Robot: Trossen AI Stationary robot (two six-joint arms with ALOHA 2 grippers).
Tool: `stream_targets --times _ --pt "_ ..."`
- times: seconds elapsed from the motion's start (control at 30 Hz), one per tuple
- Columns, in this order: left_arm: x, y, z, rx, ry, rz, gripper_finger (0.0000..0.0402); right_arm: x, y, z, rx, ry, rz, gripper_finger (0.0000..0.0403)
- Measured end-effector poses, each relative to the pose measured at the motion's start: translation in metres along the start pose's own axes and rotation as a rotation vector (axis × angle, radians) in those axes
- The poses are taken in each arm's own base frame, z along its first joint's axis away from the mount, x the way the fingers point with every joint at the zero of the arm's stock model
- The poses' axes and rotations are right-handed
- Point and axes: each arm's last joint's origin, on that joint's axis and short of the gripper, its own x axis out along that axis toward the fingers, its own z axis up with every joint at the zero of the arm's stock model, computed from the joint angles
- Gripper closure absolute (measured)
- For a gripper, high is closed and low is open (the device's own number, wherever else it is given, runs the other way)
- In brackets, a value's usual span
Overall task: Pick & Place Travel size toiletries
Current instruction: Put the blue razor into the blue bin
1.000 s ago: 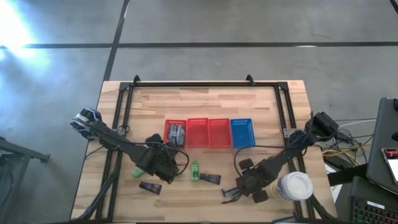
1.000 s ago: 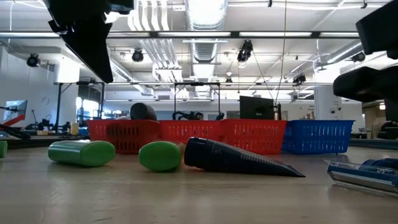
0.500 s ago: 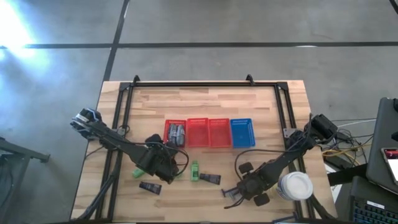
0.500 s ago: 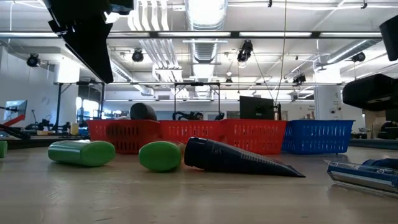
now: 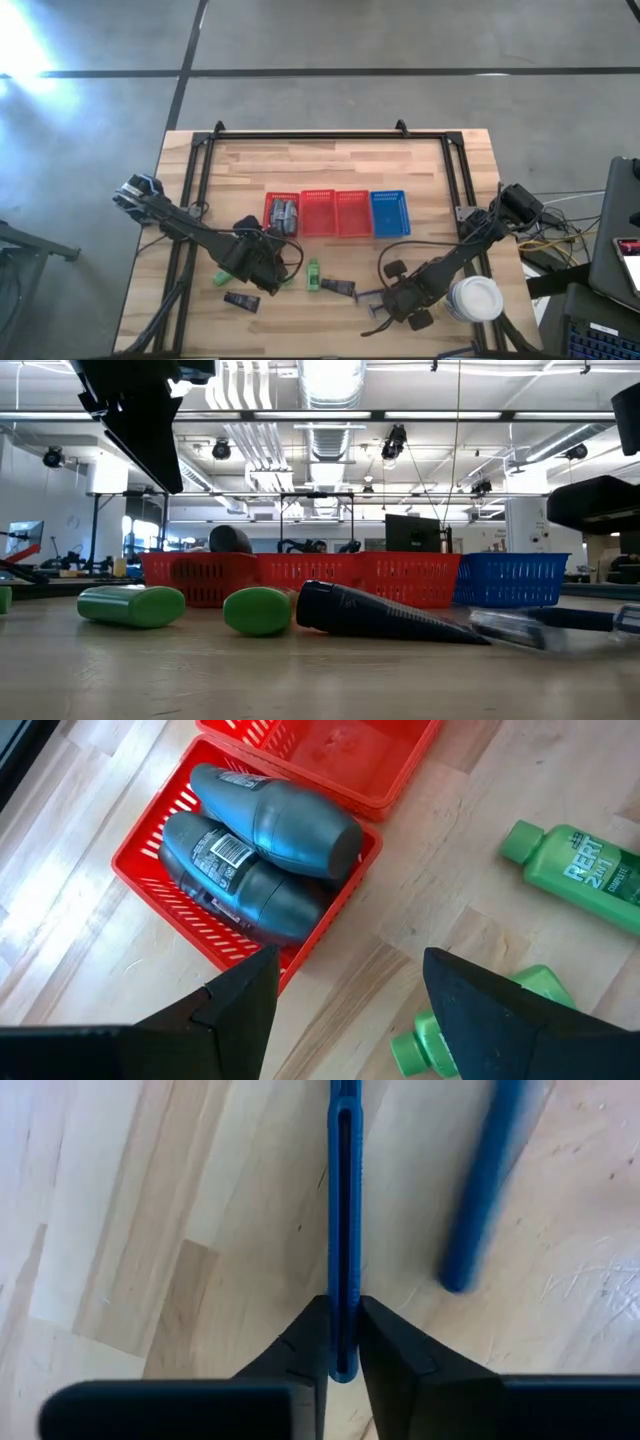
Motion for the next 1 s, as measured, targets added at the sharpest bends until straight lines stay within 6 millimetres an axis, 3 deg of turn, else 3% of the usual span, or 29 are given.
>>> stream_targets --times 0.23,0.47,0.6,0.77,0.9,1.0 --pt "0.000 0.000 0.000 0.004 0.000 0.000 0.0149 -0.012 0.000 0.001 -0.005 -0.004 0.003 0.0378" --pt "0.000 0.001 0.001 0.025 -0.019 0.013 0.0149 -0.055 -0.006 -0.009 0.183 -0.012 0.025 0.0376" --pt "0.001 0.002 0.002 0.022 -0.032 0.028 0.0149 -0.079 -0.026 -0.019 0.563 -0.042 -0.003 0.0376" --pt "0.004 0.005 0.005 0.060 -0.035 0.051 0.0149 -0.106 -0.061 -0.038 1.174 -0.188 -0.114 0.0376" --pt "0.006 0.007 0.007 0.147 -0.028 0.061 0.0149 -0.110 -0.084 -0.057 1.539 -0.338 -0.161 0.0375" --pt "0.009 0.010 0.010 0.199 -0.022 0.070 0.0149 -0.104 -0.099 -0.068 1.685 -0.373 -0.160 0.0374"
